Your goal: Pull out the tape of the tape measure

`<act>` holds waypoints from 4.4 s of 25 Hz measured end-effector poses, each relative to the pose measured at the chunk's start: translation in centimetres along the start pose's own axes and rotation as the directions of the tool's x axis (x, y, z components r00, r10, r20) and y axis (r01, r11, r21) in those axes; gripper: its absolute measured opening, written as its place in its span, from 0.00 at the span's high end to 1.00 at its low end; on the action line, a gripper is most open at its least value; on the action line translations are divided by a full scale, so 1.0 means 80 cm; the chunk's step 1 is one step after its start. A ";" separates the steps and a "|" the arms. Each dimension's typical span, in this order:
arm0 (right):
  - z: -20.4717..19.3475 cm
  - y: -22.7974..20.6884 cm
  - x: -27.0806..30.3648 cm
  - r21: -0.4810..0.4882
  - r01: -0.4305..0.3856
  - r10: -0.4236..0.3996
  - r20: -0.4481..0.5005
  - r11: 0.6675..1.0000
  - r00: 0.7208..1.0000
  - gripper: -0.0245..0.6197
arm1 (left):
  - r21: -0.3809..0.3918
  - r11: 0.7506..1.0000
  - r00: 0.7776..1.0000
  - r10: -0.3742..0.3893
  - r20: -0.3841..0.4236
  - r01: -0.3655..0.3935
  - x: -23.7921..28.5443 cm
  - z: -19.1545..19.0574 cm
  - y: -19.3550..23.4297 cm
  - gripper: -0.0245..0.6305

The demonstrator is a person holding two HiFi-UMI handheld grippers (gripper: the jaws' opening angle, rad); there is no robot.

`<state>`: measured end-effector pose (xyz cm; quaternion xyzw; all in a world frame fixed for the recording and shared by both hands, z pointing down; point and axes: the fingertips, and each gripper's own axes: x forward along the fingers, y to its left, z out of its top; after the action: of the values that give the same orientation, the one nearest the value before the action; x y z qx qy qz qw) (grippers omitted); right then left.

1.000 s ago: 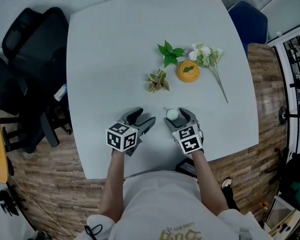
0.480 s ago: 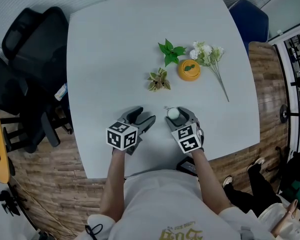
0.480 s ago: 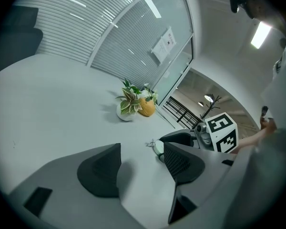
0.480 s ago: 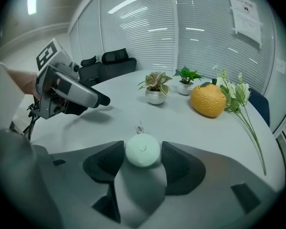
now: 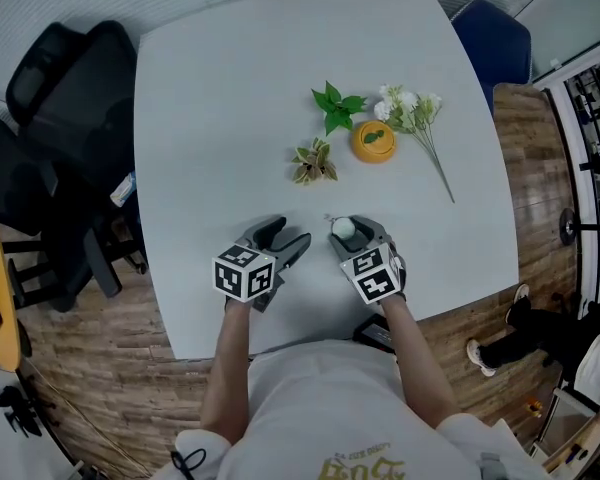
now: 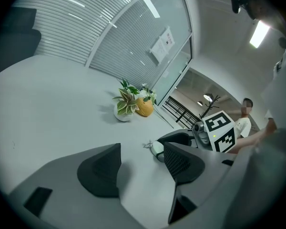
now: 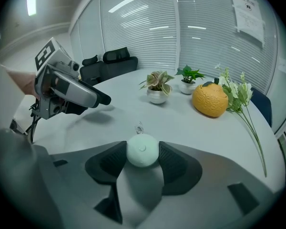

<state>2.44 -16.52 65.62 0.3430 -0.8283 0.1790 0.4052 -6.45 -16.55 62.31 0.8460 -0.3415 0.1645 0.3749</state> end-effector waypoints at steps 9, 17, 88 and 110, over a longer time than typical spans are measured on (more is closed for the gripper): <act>-0.005 0.004 -0.010 0.023 -0.025 0.025 0.004 0.999 1.000 0.61 | 0.005 1.000 1.000 0.005 0.012 -0.005 -0.006 0.003 -0.003 0.53; 0.007 0.006 -0.033 0.035 -0.035 0.033 0.046 0.999 0.998 0.61 | 0.023 1.000 0.999 -0.007 0.035 0.006 -0.017 0.012 -0.020 0.53; 0.055 0.105 -0.167 -0.154 -0.372 0.399 0.213 0.915 0.892 0.61 | 0.027 0.888 0.883 -0.459 0.101 0.459 -0.072 0.015 -0.155 0.94; 0.035 0.097 -0.157 -0.107 -0.405 0.418 0.160 0.908 0.894 0.61 | 0.015 0.908 0.904 -0.419 0.081 0.419 -0.072 0.002 -0.129 0.95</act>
<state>0.86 -7.39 53.82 0.1600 -0.9210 0.1996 0.2937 -3.28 -9.04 53.74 0.9052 -0.1672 0.0445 0.3881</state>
